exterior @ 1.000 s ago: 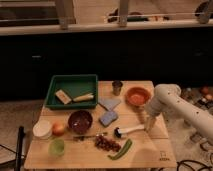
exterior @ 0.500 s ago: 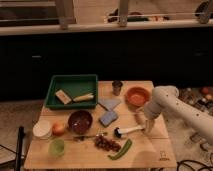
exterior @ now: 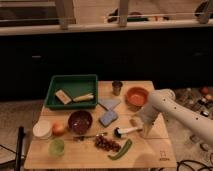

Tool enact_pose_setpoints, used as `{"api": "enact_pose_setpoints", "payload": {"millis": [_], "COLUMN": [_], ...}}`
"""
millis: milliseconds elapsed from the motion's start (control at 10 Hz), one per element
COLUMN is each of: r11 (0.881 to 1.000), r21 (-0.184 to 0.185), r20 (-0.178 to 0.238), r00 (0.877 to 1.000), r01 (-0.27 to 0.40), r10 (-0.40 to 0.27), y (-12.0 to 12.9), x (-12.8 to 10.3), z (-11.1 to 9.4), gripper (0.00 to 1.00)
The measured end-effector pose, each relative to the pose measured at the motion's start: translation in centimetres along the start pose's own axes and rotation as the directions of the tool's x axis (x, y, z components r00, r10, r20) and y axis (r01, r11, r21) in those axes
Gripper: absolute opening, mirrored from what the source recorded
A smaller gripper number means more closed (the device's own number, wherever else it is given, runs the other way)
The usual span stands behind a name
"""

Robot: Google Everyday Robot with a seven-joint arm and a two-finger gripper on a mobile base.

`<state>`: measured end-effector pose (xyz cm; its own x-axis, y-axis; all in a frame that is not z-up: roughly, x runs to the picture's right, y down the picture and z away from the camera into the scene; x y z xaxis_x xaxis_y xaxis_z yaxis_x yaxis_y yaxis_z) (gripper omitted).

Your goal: Place brush in purple bowl

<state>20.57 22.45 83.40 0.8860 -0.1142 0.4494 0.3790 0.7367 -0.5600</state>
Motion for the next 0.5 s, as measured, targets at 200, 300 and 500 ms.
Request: {"api": "enact_pose_setpoints", "payload": {"millis": [200, 300, 500], "r11": [1.0, 1.0, 1.0], "r21": [-0.011, -0.009, -0.013], "r20": [0.01, 0.015, 0.019], "r00": [1.0, 1.0, 1.0], "r01": [0.009, 0.005, 0.009], "r10": [-0.009, -0.005, -0.009], "y": [-0.1, -0.09, -0.26], "x": [-0.1, 0.09, 0.04], "z": [0.51, 0.63, 0.86], "gripper": [0.37, 0.28, 0.06]}}
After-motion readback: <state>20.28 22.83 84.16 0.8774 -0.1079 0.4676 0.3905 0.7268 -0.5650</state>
